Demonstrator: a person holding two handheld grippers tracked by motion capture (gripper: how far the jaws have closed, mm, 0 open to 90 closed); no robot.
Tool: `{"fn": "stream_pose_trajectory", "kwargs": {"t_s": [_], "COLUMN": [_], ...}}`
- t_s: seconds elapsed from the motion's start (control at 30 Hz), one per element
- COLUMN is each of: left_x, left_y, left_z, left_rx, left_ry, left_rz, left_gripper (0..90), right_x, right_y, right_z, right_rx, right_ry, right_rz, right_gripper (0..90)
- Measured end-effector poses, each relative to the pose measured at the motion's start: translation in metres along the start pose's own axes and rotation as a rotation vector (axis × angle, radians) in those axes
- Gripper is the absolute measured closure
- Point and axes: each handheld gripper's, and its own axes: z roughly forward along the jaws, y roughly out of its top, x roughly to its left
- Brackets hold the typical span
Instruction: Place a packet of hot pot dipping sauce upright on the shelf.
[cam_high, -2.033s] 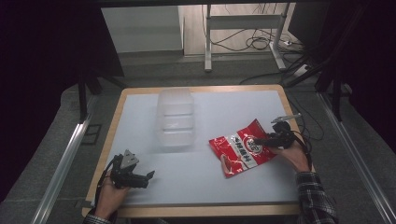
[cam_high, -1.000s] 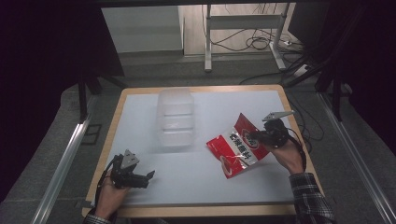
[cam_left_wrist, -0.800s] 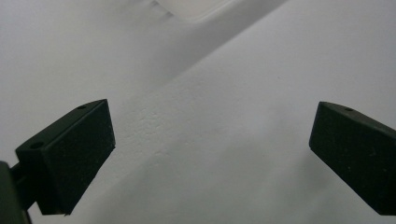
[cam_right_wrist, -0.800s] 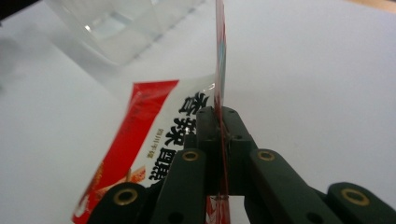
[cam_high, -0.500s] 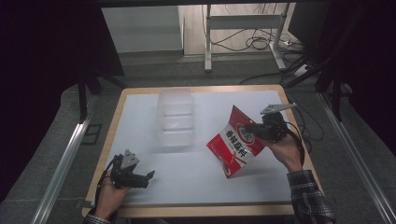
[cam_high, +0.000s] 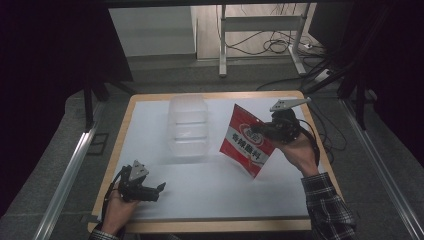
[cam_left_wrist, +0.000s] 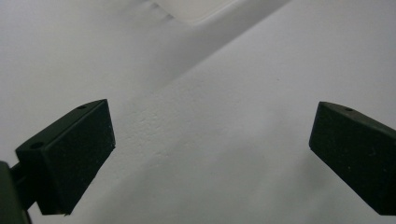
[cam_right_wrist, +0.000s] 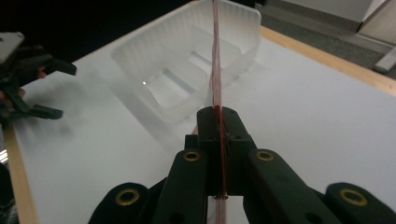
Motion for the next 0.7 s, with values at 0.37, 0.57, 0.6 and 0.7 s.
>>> {"fn": "stream_pose_trajectory", "kwargs": {"t_s": [0.37, 0.57, 0.6, 0.7], "left_x": [0.0, 0.0, 0.0, 0.0], "left_y": [0.0, 0.0, 0.001, 0.001], "left_z": [0.0, -0.001, -0.001, -0.002], "left_rx": [0.0, -0.006, -0.007, -0.015], "left_ry": [0.001, -0.002, -0.005, -0.01], "left_rz": [0.001, -0.001, -0.004, -0.007], "left_gripper": [0.0, 0.0, 0.0, 0.0], "right_x": [-0.001, -0.007, -0.006, -0.005], "right_y": [0.029, 0.039, 0.042, 0.047], "right_z": [0.0, 0.006, 0.009, 0.012], "right_rx": [-0.034, -0.052, -0.061, -0.061], "right_ry": [-0.045, -0.008, 0.001, 0.005], "right_rz": [-0.049, -0.042, -0.048, -0.055], "right_gripper": [88.0, 87.9, 87.9, 87.9]}}
